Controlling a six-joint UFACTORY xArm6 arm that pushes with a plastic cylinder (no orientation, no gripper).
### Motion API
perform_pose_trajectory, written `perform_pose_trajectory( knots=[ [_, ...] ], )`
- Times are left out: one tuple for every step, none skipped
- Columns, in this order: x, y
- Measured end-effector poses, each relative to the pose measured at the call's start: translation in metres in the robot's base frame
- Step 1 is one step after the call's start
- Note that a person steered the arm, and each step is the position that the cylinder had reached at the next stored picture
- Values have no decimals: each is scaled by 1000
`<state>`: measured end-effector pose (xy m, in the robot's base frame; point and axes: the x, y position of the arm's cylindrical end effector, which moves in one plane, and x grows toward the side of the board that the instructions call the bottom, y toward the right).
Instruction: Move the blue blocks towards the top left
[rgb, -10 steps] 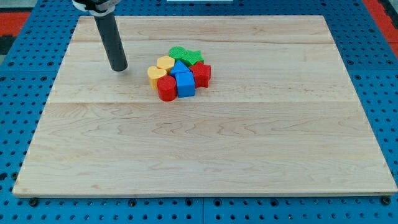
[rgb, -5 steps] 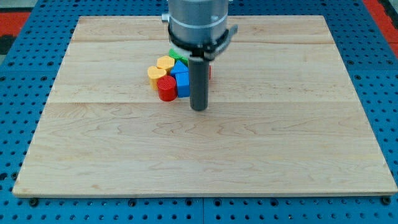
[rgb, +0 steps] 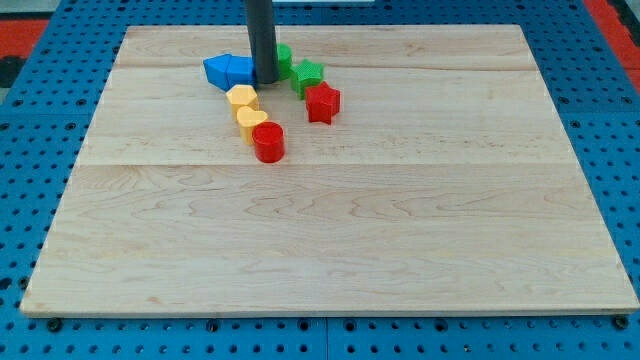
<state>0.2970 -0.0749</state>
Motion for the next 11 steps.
perform_pose_trajectory(
  knots=[
    [-2, -1],
    [-2, 0],
    [-2, 5],
    [-2, 9],
    [-2, 4],
    [-2, -33],
    [-2, -60],
    [-2, -81],
    [-2, -91],
    [-1, -91],
    [3, -89]
  ],
)
